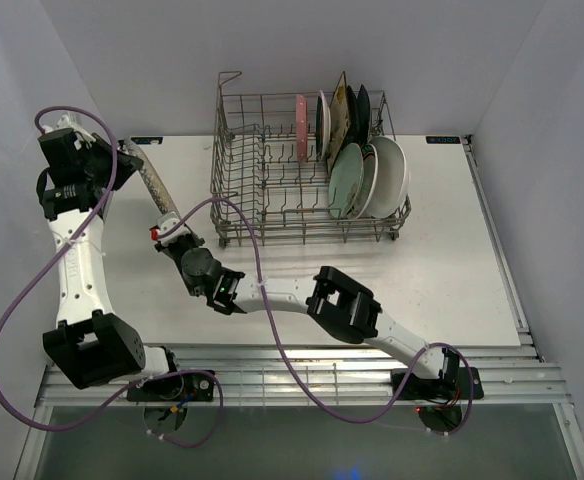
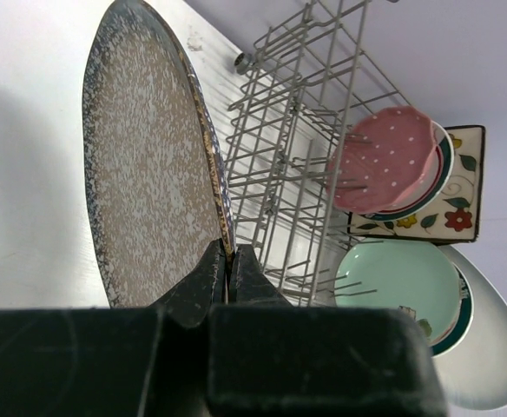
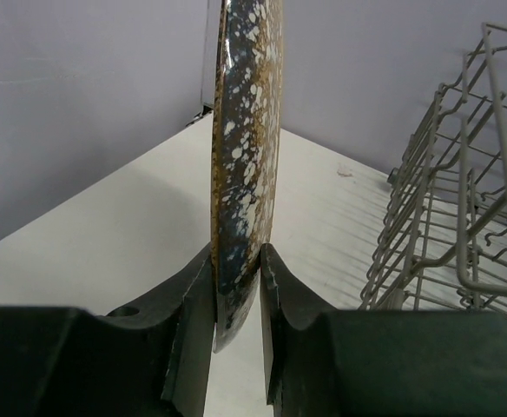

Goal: Load the plates into the dish rack
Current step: Pick up the plate from the corner of the board.

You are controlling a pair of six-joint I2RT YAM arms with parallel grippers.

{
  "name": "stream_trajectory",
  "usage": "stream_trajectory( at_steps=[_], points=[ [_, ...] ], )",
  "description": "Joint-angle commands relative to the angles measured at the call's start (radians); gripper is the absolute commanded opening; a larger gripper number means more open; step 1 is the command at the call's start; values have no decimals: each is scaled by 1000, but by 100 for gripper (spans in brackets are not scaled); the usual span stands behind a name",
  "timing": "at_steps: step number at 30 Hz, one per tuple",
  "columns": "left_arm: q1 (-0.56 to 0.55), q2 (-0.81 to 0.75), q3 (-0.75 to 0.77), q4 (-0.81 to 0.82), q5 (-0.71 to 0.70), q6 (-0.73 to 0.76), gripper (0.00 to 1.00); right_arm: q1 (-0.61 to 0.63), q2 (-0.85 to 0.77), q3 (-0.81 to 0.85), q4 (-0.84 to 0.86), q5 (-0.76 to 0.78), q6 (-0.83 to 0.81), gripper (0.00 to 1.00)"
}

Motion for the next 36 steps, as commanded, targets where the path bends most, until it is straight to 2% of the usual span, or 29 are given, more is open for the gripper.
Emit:
stream_trajectory(
  at_steps=[1,12,21,36],
  points=[
    [-15,-98,124,167,111,17,0,-4,-111,23,124,34,-44,8],
    [-63,-132,249,189,68,32,0,9,-201,19,187,42,-144,8],
    [-78,-131,360,206,143,-6,0,30,-250,45,257,57,-271,8],
    [-117,-131,458,306,214,-101,0,53,-414,-79,415,70,-441,8]
  ],
)
